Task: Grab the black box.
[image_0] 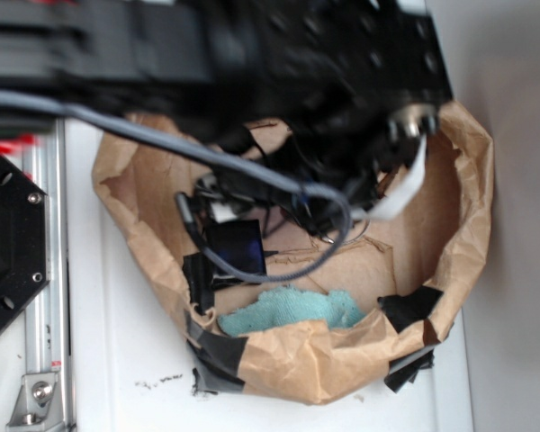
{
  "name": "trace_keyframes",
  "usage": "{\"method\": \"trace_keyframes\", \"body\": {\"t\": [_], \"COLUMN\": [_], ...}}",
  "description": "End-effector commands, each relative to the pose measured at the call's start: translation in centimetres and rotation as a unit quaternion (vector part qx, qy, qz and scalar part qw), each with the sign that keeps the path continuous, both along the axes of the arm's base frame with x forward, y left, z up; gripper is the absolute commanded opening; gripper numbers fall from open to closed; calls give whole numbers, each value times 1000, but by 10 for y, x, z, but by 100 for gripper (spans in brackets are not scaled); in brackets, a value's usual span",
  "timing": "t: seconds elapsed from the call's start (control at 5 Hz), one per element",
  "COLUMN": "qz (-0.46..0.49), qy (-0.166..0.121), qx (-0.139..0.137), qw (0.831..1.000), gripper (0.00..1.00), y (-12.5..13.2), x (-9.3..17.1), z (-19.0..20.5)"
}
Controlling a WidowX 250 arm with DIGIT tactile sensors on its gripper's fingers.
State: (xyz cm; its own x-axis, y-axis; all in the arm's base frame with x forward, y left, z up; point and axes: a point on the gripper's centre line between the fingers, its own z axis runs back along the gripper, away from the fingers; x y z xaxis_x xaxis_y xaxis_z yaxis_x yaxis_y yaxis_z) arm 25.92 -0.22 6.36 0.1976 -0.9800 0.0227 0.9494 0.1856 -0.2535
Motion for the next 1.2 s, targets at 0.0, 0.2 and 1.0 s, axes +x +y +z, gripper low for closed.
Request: {"method": "trace_keyframes", "body": {"t": [0.0,0.2,1.0], "qz": [-45,-54,-23], "qy": [-4,-22,-27], "qx": [-11,-24,-62], "qw": [999,998,997], "gripper": [100,100,0], "y": [-27,-34,-68], "x": [-47,-55,-48], "z": [-11,-9,-36]}}
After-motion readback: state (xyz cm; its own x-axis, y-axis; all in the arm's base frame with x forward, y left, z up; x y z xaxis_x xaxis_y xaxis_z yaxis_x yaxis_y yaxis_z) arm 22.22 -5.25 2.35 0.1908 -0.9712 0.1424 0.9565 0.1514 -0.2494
